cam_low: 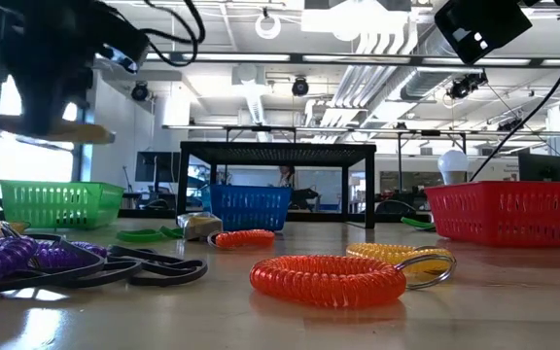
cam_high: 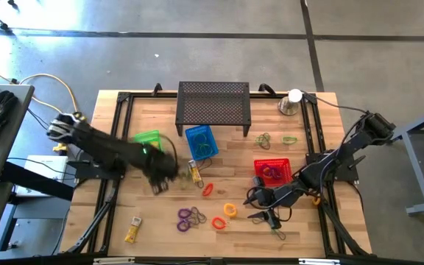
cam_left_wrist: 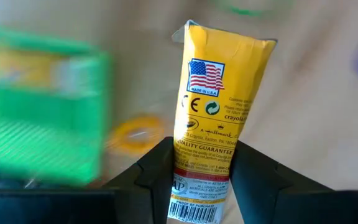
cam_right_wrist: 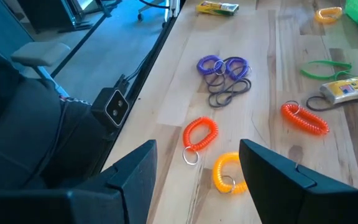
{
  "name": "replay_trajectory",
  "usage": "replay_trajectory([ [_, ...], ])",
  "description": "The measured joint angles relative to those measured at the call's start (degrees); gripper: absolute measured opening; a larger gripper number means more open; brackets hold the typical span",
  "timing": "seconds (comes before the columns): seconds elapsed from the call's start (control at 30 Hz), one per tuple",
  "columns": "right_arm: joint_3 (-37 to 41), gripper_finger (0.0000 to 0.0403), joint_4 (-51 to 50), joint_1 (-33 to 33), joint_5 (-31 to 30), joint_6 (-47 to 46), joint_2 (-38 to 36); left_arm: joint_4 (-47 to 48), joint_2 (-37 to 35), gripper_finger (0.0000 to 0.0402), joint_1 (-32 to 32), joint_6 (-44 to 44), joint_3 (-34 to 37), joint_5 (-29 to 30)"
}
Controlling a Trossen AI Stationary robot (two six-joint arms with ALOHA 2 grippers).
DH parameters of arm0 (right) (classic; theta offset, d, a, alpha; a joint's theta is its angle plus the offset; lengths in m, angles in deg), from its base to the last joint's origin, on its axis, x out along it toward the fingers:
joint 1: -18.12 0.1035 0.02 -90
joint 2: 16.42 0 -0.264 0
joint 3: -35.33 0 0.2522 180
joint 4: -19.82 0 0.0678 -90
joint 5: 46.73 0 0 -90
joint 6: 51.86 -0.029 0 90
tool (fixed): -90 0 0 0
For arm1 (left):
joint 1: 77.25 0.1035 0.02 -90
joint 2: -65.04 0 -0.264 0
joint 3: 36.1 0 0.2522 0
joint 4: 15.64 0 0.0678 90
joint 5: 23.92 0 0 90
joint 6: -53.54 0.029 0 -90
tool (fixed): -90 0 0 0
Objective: Pick & Place Office Desk Supplies
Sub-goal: Put the yellow crayon box into the green basket
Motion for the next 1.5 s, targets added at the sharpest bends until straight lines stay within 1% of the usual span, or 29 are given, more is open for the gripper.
replay_trajectory([
  [0.17,0.0,0.0216,-0.1,0.0,0.0,0.0,0.0,6.8,-6.5,0.0133,9.5,-16.1,0.0,8.7],
  [0.23,0.0,0.0216,-0.2,0.0,0.0,0.0,0.0,7.6,-7.9,0.0133,13.6,-19.3,0.0,12.0],
  [0.27,0.0,0.0216,-0.2,0.0,0.0,0.0,0.0,7.7,-8.3,0.0133,15.8,-20.3,0.0,12.7],
  [0.37,0.0,0.0216,-0.2,0.0,0.0,-0.2,0.0,8.3,-8.3,0.0133,22.1,-22.1,0.4,12.5],
  [0.53,0.0,0.0216,-0.2,0.8,0.0,-0.4,0.0,8.5,-6.8,0.0133,31.1,-21.5,2.2,12.0],
  [0.67,0.0,0.0216,-0.2,1.8,0.0,-0.3,0.0,8.0,-5.4,0.0133,36.6,-24.0,3.5,9.2],
  [0.77,0.0,0.0216,-0.2,2.3,0.0,0.0,0.0,7.9,-4.5,0.0133,38.1,-24.0,5.3,8.9],
  [0.87,0.0,0.0216,-0.2,2.4,0.0,0.0,0.0,7.8,-3.3,0.0133,38.8,-25.3,6.5,7.2],
  [1.0,0.0,0.0216,-0.3,2.4,0.0,-0.1,0.0,7.6,-2.3,0.0133,38.1,-24.2,6.5,7.5],
  [1.17,0.0,0.0216,0.0,2.4,-0.3,-1.5,0.0,7.6,-0.9,0.0133,37.8,-26.9,6.5,8.6],
  [1.37,0.0,0.0216,0.0,2.4,-2.9,-2.0,0.0,6.4,2.0,0.0133,37.2,-27.1,6.5,6.6],
  [1.5,0.0,0.0216,-0.5,2.4,-2.9,-1.6,0.0,6.4,3.4,0.0133,36.5,-24.2,6.5,8.0],
])
